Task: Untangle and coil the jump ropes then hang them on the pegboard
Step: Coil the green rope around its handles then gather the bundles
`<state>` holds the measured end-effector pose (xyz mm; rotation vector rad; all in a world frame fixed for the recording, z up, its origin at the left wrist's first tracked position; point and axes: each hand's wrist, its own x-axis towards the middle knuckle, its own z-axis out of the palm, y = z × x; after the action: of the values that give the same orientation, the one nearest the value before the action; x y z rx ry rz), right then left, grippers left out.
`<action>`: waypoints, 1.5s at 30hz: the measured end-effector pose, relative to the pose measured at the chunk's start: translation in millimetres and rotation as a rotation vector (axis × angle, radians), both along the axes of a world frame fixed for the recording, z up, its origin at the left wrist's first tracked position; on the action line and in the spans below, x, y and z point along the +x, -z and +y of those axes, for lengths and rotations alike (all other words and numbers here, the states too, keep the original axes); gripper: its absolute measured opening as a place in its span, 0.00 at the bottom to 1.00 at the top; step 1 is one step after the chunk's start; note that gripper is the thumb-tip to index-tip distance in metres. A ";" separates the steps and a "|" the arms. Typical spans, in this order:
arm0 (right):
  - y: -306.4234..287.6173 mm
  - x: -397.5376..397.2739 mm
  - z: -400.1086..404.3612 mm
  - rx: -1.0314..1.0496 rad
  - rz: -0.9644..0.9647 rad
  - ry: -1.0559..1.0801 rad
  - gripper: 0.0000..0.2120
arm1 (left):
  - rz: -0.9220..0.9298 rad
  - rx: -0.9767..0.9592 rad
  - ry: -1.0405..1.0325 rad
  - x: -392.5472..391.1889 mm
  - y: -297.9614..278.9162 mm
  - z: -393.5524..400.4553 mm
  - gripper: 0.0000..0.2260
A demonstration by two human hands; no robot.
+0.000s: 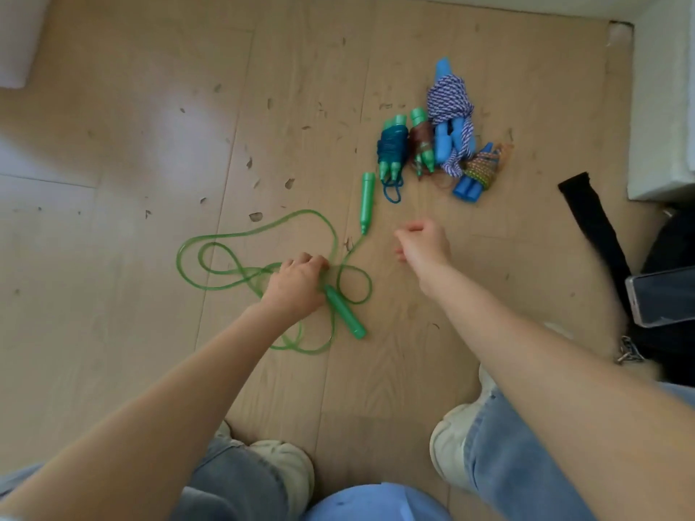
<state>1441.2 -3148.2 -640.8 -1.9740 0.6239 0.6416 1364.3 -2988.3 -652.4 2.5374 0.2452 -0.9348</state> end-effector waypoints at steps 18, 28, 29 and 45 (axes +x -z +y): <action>20.7 11.1 28.2 -0.651 -0.551 -1.321 0.27 | -0.197 0.202 0.036 -15.8 3.2 20.7 0.12; 11.3 17.4 32.9 -0.257 -0.526 -1.154 0.08 | -0.367 -0.106 -0.206 -10.0 2.6 14.7 0.10; 11.0 15.1 32.1 -0.210 -0.461 -1.086 0.07 | -0.378 -0.121 -0.230 -9.8 1.2 14.7 0.10; 38.3 -38.8 57.3 -0.627 -0.184 -1.089 0.20 | -0.181 -0.084 -0.292 -10.6 -2.2 38.0 0.11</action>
<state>1402.3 -3090.9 -679.1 -2.8887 -0.5178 0.9407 1353.7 -2950.3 -650.2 2.4053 0.4941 -0.5881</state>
